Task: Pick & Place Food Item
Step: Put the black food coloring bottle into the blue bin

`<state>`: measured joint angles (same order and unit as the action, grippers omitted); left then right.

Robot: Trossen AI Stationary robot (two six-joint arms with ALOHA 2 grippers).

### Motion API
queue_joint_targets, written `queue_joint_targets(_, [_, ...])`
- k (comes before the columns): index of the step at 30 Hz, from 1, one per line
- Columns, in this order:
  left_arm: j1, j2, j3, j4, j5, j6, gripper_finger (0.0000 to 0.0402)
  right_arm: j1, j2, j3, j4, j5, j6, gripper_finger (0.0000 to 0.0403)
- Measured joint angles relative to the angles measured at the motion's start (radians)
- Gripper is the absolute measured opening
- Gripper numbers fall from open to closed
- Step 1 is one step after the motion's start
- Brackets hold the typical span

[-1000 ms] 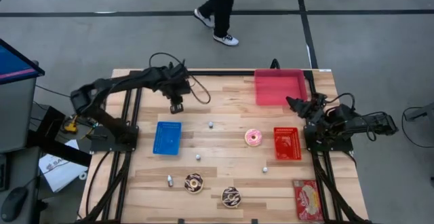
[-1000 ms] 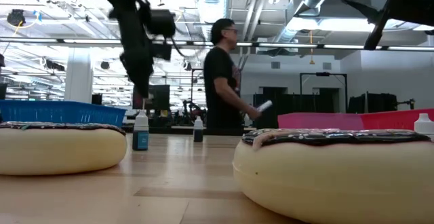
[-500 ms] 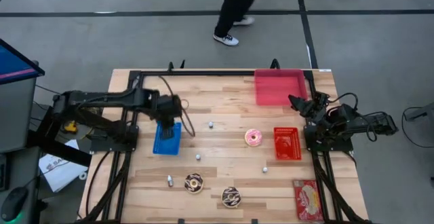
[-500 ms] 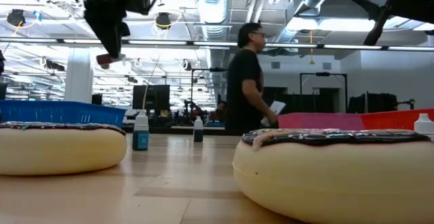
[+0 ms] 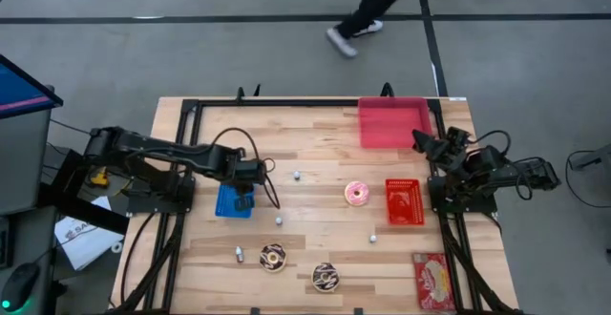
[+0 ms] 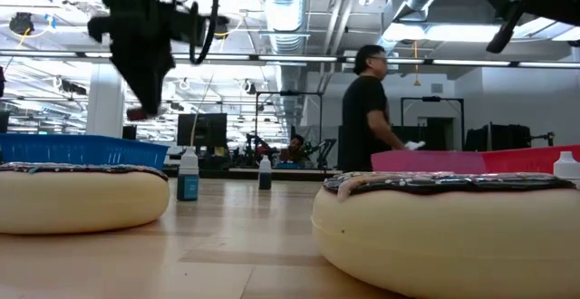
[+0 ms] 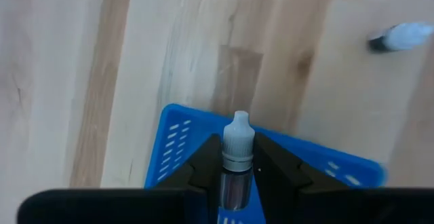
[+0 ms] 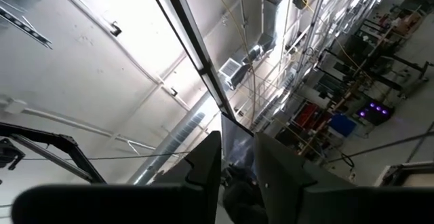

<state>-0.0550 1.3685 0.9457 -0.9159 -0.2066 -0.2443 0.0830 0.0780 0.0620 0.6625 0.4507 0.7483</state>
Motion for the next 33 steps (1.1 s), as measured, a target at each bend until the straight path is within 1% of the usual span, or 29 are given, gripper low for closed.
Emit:
queue_joint_targets(7, [0.037, 0.000, -0.119, 0.070, -0.003, 0.038, 0.0065, 0.000, 0.000, 0.000, 0.012, 0.000, 0.001, 0.0082])
queue_joint_targets(13, [0.058, 0.000, -0.176, 0.128, 0.014, 0.052, 0.0068, 0.000, 0.000, 0.000, 0.011, 0.000, 0.003, 0.0082])
queue_joint_targets(17, [0.062, 0.000, -0.192, 0.131, 0.021, 0.055, 0.0078, 0.000, 0.000, 0.000, 0.011, 0.000, 0.004, 0.0082])
queue_joint_targets(26, [0.062, 0.000, -0.192, 0.162, 0.019, 0.078, 0.0096, 0.000, 0.000, 0.000, 0.004, 0.000, 0.004, 0.0082])
queue_joint_targets(33, [0.062, -0.008, -0.192, 0.162, 0.015, 0.083, 0.0118, 0.000, 0.000, 0.000, 0.004, 0.000, 0.004, 0.0082])
